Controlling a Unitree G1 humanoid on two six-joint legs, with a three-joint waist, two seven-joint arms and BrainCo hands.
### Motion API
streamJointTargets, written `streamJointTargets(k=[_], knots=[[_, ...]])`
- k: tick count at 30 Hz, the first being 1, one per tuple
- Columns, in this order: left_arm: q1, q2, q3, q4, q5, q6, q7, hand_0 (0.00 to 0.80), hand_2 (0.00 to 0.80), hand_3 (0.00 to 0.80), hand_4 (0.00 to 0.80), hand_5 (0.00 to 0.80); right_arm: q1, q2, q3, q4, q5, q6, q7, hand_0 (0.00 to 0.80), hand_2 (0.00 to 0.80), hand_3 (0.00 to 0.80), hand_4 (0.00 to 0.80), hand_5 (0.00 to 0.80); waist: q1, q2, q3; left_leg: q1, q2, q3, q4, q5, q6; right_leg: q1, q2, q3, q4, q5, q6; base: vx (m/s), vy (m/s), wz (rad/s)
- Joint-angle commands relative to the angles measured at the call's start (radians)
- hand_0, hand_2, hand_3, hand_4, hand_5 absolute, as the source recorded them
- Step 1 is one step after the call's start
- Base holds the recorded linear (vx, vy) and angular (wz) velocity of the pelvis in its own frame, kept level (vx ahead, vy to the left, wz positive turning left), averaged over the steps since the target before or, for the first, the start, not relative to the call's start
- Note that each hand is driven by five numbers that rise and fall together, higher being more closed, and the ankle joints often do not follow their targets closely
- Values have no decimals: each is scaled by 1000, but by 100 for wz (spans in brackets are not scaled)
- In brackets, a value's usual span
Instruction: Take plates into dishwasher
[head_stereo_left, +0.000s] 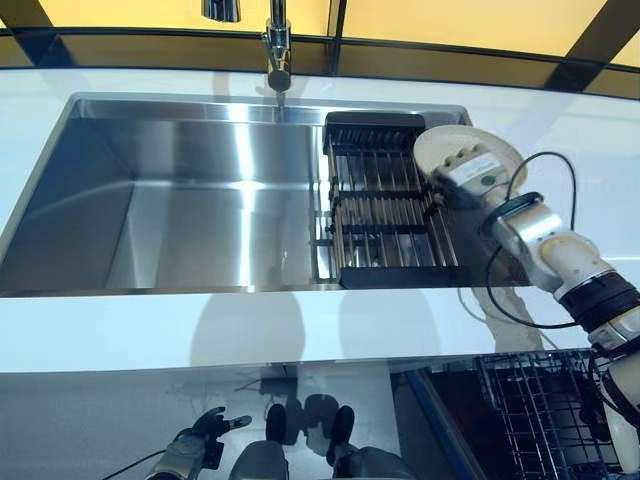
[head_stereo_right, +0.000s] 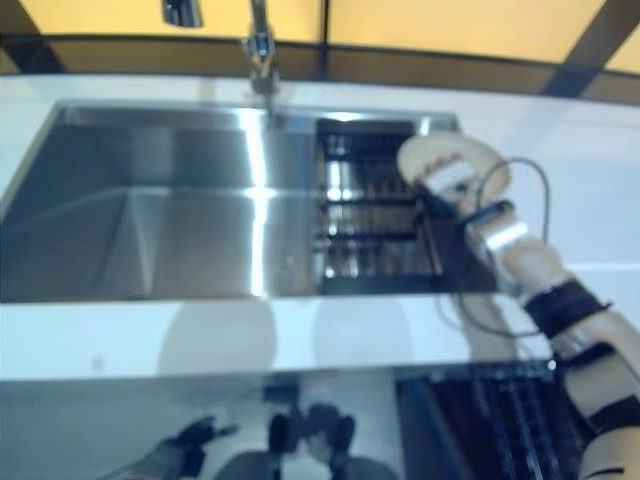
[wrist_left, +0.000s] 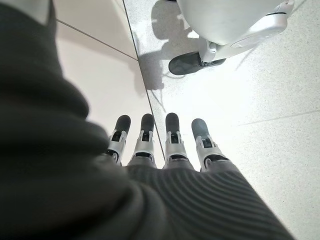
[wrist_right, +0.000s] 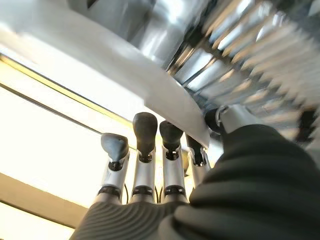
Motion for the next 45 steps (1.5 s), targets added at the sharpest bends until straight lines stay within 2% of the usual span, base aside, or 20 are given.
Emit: streamJointTargets(k=[1, 4, 5, 9, 17, 25, 31, 36, 45], knots=[[-30, 10, -27, 64, -5, -24, -7, 0, 0, 0, 0, 0, -151, -66, -24, -23, 195, 64, 24, 800, 800, 800, 800, 800, -7, -38, -36, 23, 20, 7, -4, -58, -16, 60, -78, 5, 1, -13, 142, 0, 0, 0], [-25, 12, -26, 68, -2, -28, -6, 0, 0, 0, 0, 0, -168, -73, -45, -32, 289, 86, 45, 800, 800, 800, 800, 800, -11, -42, -38, 27, 22, 14, -4, -59, -17, 62, -77, 10, 1, -13, 142, 0, 0, 0], [-23, 15, -24, 73, 3, -33, -7, 0, 0, 0, 0, 0, -176, -76, -58, -31, 380, 100, 44, 800, 800, 800, 800, 800, -14, -45, -39, 30, 23, 17, -4, -59, -18, 63, -75, 13, 1, -12, 141, 0, 0, 0], [-18, 20, -25, 85, 12, -46, -11, 0, 0, 0, 0, 0, -210, -74, -87, -3, 535, 130, 48, 800, 800, 800, 800, 800, -17, -48, -42, 39, 26, 25, -4, -62, -20, 68, -72, 18, 1, -13, 138, 2, -1, -3], [0, 22, -33, 110, 38, -61, -19, 0, 0, 0, 0, 0, -203, -65, -166, 104, 828, 133, 79, 800, 800, 800, 800, 800, -22, -52, -61, 62, 31, 38, -4, -69, -24, 83, -67, 26, -1, -17, 134, 37, -3, -6], [13, 30, -36, 138, 68, -75, -36, 0, 0, 0, 0, 0, -204, -83, -216, 168, 981, 140, 64, 800, 800, 800, 800, 800, -43, -55, -88, 82, 39, 62, -4, -76, -28, 85, -57, 51, -1, -20, 131, 40, -8, -10], [21, 31, -38, 152, 82, -78, -47, 0, 0, 0, 0, 0, -194, -138, -259, 176, 1098, 156, 63, 800, 800, 800, 800, 800, -77, -53, -110, 103, 50, 87, -4, -79, -32, 86, -47, 87, -1, -20, 130, 37, -4, -17], [27, 34, -43, 168, 100, -79, -58, 0, 0, 0, 0, 0, -170, -179, -295, 182, 1199, 139, 70, 800, 800, 800, 800, 800, -104, -54, -127, 118, 57, 106, -4, -82, -35, 87, -39, 110, -1, -21, 128, 38, -5, -17], [28, 34, -48, 184, 118, -72, -69, 0, 0, 0, 0, 0, -110, -260, -370, 180, 1266, 164, 120, 800, 800, 800, 800, 800, -156, -57, -156, 133, 67, 142, -4, -87, -39, 80, -24, 148, -1, -21, 125, 33, -4, -14]])
